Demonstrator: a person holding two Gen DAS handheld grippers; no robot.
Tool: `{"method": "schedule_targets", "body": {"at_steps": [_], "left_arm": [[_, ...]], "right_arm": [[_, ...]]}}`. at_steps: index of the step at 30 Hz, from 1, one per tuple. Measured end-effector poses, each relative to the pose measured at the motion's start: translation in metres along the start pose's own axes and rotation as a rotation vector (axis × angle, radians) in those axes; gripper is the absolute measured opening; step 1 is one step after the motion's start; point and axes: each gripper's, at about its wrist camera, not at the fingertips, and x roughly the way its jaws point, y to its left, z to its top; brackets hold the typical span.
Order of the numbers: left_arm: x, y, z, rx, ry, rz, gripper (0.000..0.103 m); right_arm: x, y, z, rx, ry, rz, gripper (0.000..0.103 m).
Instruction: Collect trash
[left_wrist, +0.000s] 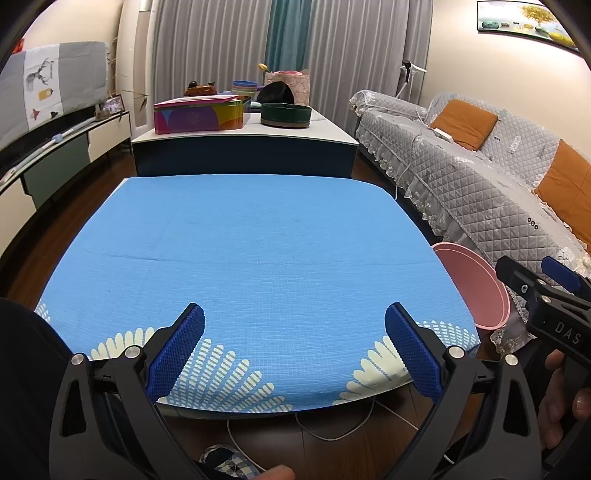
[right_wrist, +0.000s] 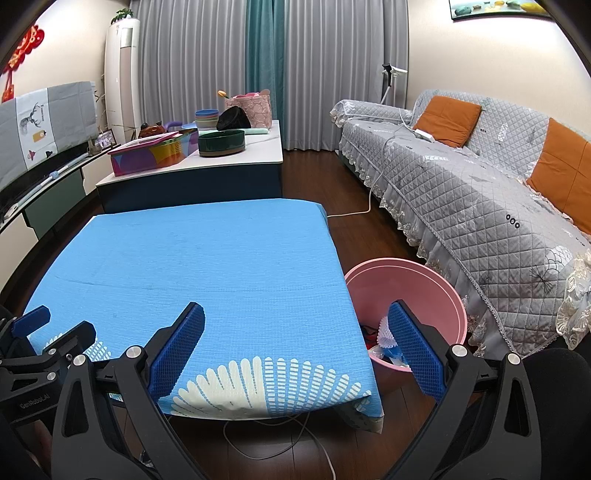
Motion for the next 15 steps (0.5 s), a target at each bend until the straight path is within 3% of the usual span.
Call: {"method": "schedule_targets", "body": {"at_steps": [15], "left_arm": [[0.0054,-0.0007,-0.0016,0.008,0.011,-0.005,0.095]], "right_arm": [[0.0003,0.0007,0.0001,0.0,0.001,-0.001,0.098]]}}
